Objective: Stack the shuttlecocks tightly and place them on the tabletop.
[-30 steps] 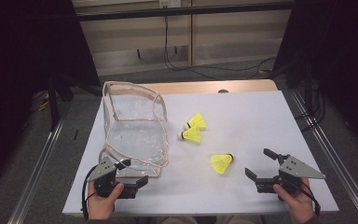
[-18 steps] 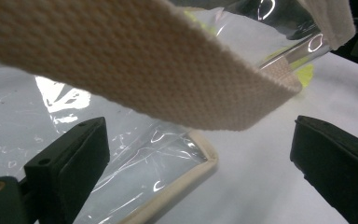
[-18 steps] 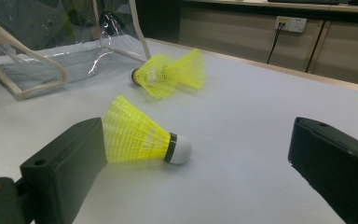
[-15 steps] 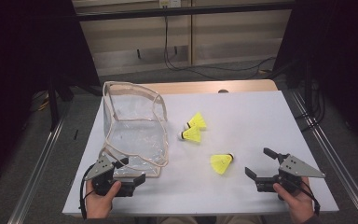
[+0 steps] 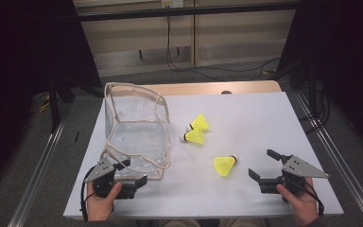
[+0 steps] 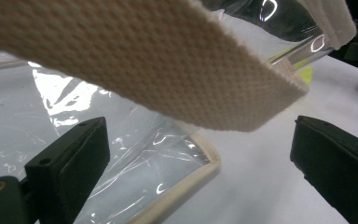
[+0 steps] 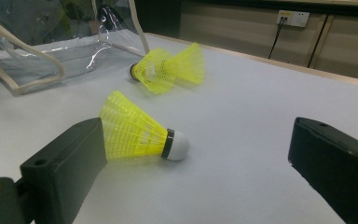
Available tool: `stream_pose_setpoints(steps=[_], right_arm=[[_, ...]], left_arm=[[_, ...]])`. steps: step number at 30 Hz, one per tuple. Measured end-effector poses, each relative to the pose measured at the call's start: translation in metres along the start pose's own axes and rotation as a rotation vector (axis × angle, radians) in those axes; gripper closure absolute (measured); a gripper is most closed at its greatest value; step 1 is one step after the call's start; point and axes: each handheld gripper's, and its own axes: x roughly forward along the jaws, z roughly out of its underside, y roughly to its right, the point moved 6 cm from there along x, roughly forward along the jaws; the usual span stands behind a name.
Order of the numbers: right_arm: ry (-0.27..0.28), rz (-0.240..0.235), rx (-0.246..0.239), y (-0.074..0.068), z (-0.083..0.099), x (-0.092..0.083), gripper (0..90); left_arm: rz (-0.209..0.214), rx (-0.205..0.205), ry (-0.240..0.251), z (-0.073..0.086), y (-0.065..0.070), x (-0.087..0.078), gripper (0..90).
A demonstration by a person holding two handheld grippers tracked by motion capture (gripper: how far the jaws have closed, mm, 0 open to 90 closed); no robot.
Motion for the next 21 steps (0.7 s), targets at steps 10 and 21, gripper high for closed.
stream_pose_setpoints(steps=[10,21], right_arm=[[-0.007,-0.003,-0.002,0.0012,-0.0019,0.0036,3.1],[-0.025,0.006,0.001,0.0062,-0.0045,0.0093,3.1]], left_arm=[[-0.002,0.001,0.005,0.0000,-0.0003,0.0001,4.7],[0.004,-0.007,0.013,0.0001,-0.0004,-0.0002,4.6]])
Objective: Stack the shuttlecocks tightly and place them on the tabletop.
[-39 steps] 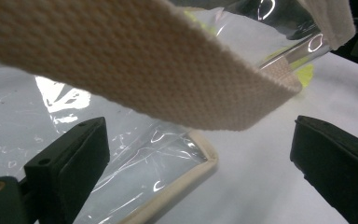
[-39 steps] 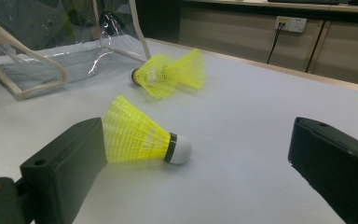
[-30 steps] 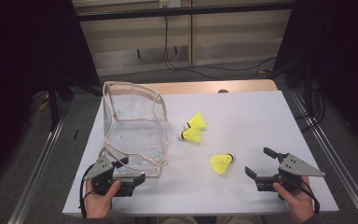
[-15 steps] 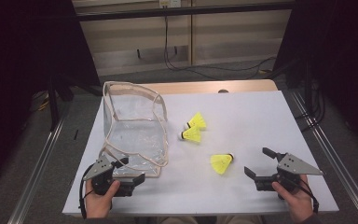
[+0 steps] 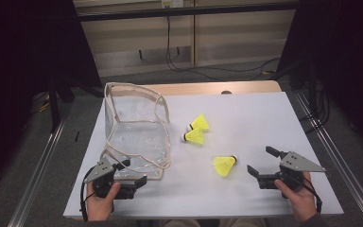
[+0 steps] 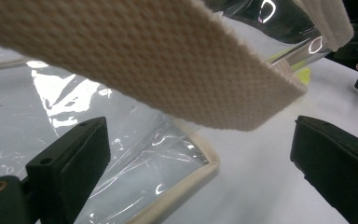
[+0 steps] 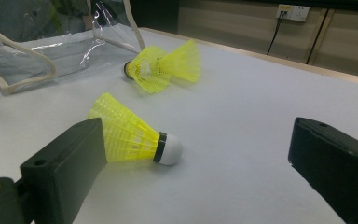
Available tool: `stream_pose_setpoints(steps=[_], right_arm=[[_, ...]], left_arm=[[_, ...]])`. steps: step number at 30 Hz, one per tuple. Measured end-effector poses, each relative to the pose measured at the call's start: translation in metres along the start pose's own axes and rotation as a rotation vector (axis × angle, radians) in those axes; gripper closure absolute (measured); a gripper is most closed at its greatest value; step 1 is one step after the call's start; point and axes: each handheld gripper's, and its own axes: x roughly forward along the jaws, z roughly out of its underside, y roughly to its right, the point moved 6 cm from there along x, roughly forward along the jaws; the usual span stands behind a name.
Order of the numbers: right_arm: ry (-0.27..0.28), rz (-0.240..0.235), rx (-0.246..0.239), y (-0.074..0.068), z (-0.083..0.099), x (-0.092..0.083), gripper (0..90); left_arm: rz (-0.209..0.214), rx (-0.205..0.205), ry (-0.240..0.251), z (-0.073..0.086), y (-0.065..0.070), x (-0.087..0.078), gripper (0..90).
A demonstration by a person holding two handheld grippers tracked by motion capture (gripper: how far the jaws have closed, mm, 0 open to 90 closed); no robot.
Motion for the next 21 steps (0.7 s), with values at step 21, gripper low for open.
stream_pose_setpoints(steps=[21], right_arm=[[-0.040,-0.017,-0.007,-0.004,-0.002,0.017,3.0]], left_arm=[[0.007,0.017,-0.010,-0.001,0.002,0.000,3.4]])
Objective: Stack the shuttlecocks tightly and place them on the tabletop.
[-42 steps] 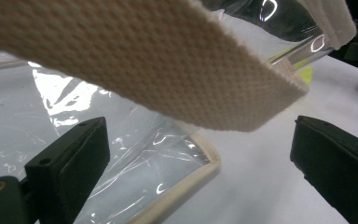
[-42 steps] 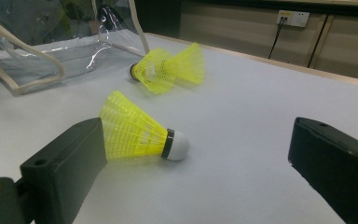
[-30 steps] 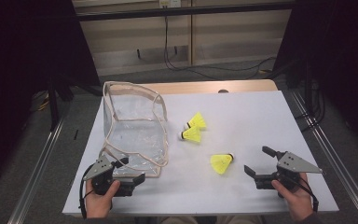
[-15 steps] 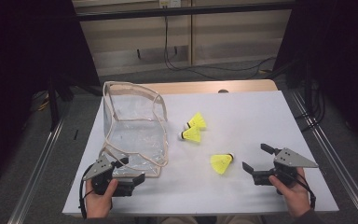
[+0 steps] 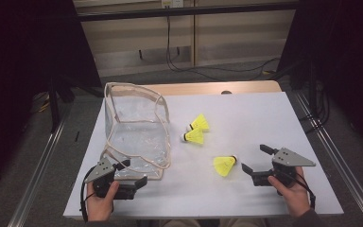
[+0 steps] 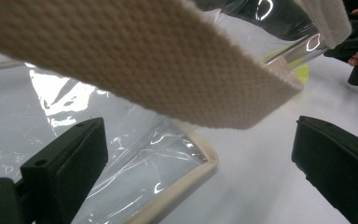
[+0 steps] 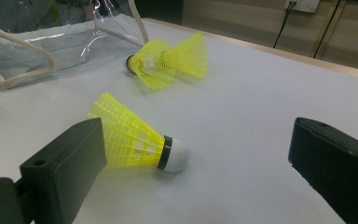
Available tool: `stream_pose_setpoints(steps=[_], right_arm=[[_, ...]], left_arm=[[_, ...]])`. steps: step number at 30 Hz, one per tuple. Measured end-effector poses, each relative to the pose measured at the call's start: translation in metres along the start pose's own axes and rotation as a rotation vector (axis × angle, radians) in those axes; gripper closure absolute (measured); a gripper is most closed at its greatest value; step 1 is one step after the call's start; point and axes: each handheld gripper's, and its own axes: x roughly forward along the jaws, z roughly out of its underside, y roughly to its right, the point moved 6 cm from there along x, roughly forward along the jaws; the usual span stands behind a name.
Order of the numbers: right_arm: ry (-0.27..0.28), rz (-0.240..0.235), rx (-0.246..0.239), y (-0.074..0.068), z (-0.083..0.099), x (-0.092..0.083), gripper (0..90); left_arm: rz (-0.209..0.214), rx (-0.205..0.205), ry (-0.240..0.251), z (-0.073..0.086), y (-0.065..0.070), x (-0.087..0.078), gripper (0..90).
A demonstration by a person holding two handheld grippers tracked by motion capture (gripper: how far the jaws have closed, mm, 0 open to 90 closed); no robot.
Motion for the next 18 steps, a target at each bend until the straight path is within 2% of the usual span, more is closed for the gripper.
stream_pose_setpoints(steps=[4,18], right_arm=[[-0.009,-0.011,0.001,-0.0011,0.0000,0.0026,2.9],[-0.051,-0.026,-0.003,-0.0045,0.0001,0.0107,2.9]], left_arm=[[-0.002,0.011,0.001,-0.0019,0.0012,-0.0008,3.3],[0.000,0.008,0.006,-0.0019,0.0009,-0.0004,3.3]])
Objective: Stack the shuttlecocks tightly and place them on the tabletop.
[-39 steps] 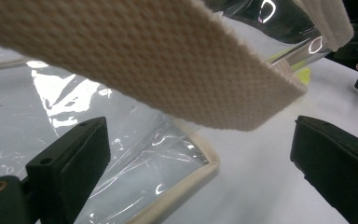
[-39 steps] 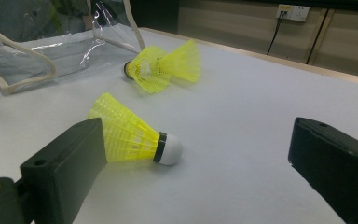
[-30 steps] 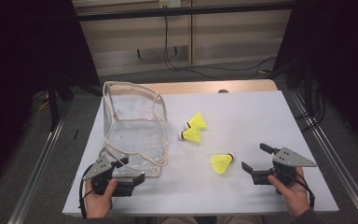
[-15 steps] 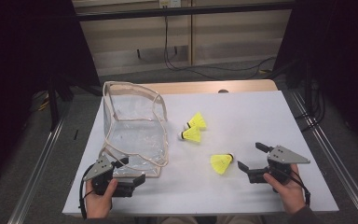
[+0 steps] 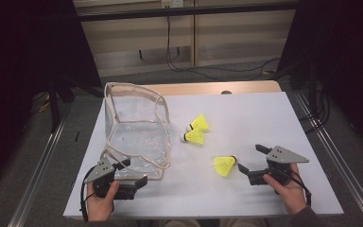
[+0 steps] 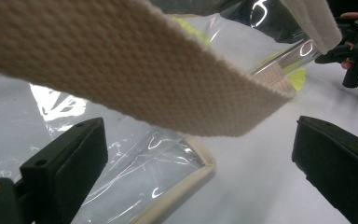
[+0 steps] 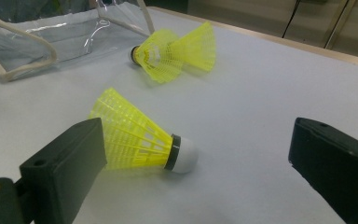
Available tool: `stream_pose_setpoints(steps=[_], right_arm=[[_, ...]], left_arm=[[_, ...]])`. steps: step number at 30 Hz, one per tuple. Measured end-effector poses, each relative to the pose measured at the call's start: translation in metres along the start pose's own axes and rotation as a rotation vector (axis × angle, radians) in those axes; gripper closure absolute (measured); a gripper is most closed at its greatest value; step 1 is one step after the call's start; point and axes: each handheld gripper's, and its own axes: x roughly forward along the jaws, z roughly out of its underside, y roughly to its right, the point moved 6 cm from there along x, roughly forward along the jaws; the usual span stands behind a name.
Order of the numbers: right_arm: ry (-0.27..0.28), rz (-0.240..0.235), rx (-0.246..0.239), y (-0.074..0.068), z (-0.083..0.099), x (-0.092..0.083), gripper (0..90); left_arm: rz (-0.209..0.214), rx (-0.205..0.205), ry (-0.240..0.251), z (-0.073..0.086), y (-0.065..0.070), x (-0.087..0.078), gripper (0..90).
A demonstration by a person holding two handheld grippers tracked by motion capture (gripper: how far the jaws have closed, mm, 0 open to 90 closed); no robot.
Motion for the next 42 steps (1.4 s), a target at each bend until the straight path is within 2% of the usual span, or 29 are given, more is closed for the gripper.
stream_pose_setpoints(steps=[9,17,21,26,33,35,38,42], right_arm=[[-0.025,-0.012,-0.010,-0.003,-0.002,0.004,2.8],[-0.047,-0.023,-0.026,-0.012,-0.009,0.010,2.6],[-0.071,-0.006,-0.029,-0.015,-0.012,0.013,3.2],[-0.089,-0.001,-0.026,-0.018,-0.013,0.016,3.3],[-0.105,-0.018,-0.016,-0.024,-0.017,0.022,4.1],[-0.107,-0.037,-0.008,-0.027,-0.017,0.024,6.7],[-0.114,-0.049,-0.026,-0.031,-0.018,0.029,11.3],[-0.151,-0.073,-0.040,-0.038,-0.013,0.036,17.1]], left_arm=[[0.000,0.001,0.000,0.000,0.000,0.000,3.3],[-0.003,0.002,-0.002,0.000,0.000,0.000,3.3],[-0.002,0.002,0.000,0.000,0.000,0.000,3.3],[0.000,0.001,0.006,0.000,0.000,0.000,3.3],[0.001,-0.002,0.003,0.000,0.000,0.001,3.3],[0.000,-0.003,0.007,0.000,0.000,0.001,3.3],[-0.001,0.001,0.001,0.000,0.001,0.001,2.8],[0.000,0.000,0.003,0.000,0.000,0.001,2.7]])
